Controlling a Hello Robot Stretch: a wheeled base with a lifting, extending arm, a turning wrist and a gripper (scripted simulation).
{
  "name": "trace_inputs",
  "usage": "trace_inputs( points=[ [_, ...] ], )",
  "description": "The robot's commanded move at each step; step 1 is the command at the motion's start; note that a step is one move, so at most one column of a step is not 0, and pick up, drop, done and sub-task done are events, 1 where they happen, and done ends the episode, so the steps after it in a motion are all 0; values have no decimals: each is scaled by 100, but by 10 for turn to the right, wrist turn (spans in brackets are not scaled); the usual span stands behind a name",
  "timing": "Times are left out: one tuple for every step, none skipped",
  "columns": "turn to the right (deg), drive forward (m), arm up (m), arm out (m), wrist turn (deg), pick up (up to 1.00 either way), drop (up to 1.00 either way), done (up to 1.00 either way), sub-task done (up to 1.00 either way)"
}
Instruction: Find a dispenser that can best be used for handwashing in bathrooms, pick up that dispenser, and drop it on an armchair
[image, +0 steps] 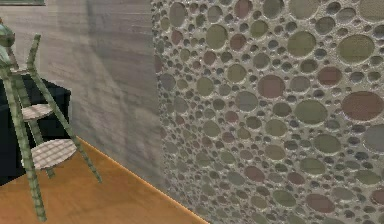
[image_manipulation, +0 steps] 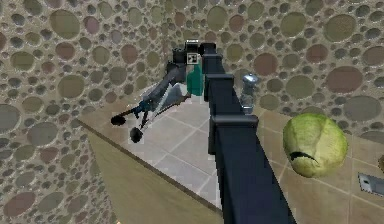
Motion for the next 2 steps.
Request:
trace_inputs(
  points=[
    [0,0,0,0,450,0,0,0,0],
    [0,0,0,0,240,0,0,0,0]
  ],
)
